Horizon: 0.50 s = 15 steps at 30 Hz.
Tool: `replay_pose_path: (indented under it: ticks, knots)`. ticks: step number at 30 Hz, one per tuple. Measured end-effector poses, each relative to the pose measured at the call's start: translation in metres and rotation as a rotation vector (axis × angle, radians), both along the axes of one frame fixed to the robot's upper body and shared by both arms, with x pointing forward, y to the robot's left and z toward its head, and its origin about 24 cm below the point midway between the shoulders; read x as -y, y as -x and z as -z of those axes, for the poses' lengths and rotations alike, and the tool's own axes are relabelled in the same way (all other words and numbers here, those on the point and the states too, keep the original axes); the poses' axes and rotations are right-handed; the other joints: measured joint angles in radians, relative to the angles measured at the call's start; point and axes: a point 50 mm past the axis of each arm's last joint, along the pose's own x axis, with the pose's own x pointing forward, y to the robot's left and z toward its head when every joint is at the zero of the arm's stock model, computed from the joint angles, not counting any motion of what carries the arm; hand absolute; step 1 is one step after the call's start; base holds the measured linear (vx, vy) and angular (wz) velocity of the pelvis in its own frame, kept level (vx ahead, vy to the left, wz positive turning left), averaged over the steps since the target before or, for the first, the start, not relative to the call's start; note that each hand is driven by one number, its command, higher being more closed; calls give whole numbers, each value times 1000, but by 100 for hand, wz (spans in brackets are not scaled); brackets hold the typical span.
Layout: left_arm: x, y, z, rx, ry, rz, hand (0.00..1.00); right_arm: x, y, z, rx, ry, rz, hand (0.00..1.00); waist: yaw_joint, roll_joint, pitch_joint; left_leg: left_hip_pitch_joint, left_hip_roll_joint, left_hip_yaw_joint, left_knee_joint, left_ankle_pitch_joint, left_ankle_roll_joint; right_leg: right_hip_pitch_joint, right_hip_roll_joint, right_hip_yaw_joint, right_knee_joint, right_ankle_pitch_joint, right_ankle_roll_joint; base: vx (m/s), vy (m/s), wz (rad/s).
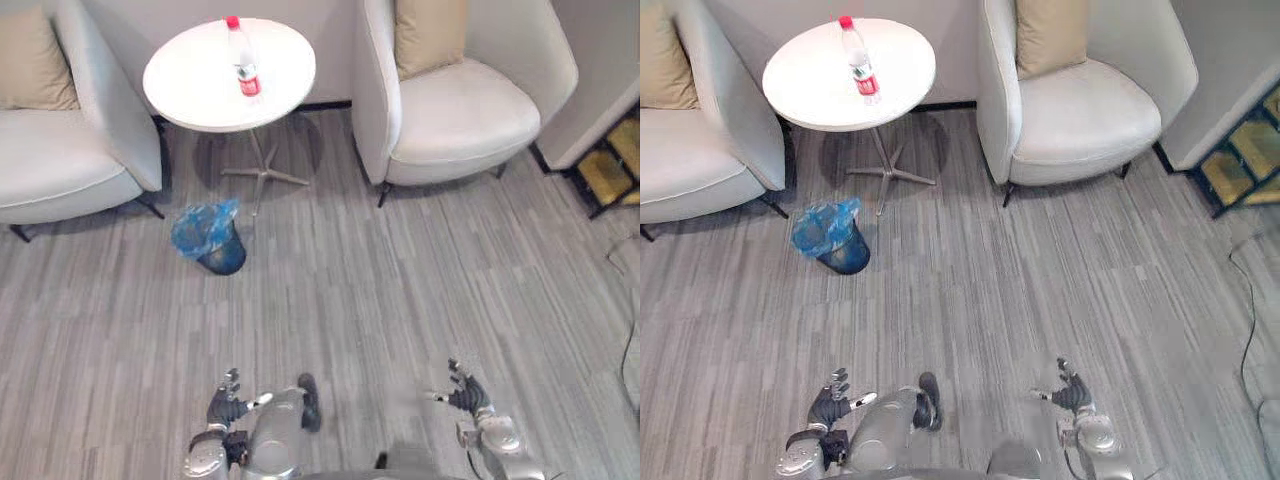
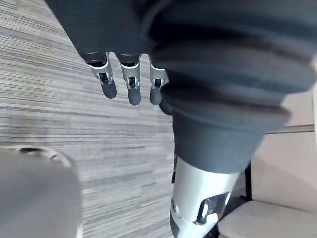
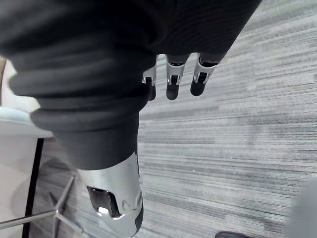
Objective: Gather rubbish on tea table into small bin, then transfer packed bag to large trash can.
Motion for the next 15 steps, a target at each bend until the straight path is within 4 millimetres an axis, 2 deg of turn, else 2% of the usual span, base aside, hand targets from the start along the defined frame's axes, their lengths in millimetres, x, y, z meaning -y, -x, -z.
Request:
replay_pose_path:
  ticks: [1,2,3,4,5,6,7,8,9,10,12,14,15]
  knots:
    - [0,-3,-1,5,0,2,0,0,-1,0,2,0,0,0,-3,13,5,22,10,-17,-15,-2,-3,-18,31,16,-109,4,5,631,-119,84]
    - [0,-8,-2,15,-4,8,0,0,0,0,0,-2,0,0,-7,17,7,54,19,-45,-36,-5,-10,-34,92,70,-370,65,38,599,-153,105]
    - [-2,-9,-3,21,-10,10,0,0,7,3,-17,-4,4,0,-15,5,2,76,20,-64,-33,-31,-59,-36,124,154,-559,196,35,604,-184,122]
    - [-2,-9,-3,19,-13,9,0,1,13,5,-36,-4,11,0,-24,-1,-1,89,21,-81,-20,-55,-90,-31,133,182,-573,301,31,626,-235,126]
    - [5,-8,1,3,9,4,0,8,21,8,-72,12,21,0,-27,34,-17,84,63,-101,42,-82,-113,-35,145,158,-500,308,-15,636,-262,93]
    - [6,-8,1,3,11,9,0,8,20,7,-68,8,20,0,-24,32,-29,31,86,-98,134,-65,-139,-27,144,140,-490,262,-29,725,-331,97]
    - [9,-11,1,9,19,15,0,9,13,2,-38,11,16,0,-27,45,-23,-53,122,-84,316,-25,-183,14,148,96,-504,226,-37,570,-270,74]
    - [11,-14,0,13,23,19,0,9,11,0,-26,13,13,0,-29,52,-20,-96,149,-66,417,20,-185,48,156,79,-523,214,-45,528,-268,68]
    - [12,-15,1,11,26,19,0,7,9,0,-19,7,12,0,-15,55,-11,-162,227,-6,594,31,-172,139,177,60,-582,206,-56,497,-222,40]
    - [12,-15,1,10,27,19,0,5,9,0,-15,-3,24,0,1,43,-5,-188,271,61,683,8,-139,231,182,46,-646,202,-62,470,-206,27]
    - [12,-15,1,12,28,19,0,5,5,-2,9,-8,45,0,7,26,-5,-237,275,111,632,-10,-116,323,172,29,-720,201,-63,400,-146,24]
    - [13,-15,1,12,32,17,0,8,-4,-9,56,-15,71,0,8,23,-1,-287,249,117,430,-8,-119,356,160,19,-757,195,-55,367,-27,12]
    - [14,-15,2,10,35,17,0,13,-8,-12,75,-13,96,0,11,27,1,-305,210,104,232,16,-143,378,143,13,-772,183,-35,302,71,4]
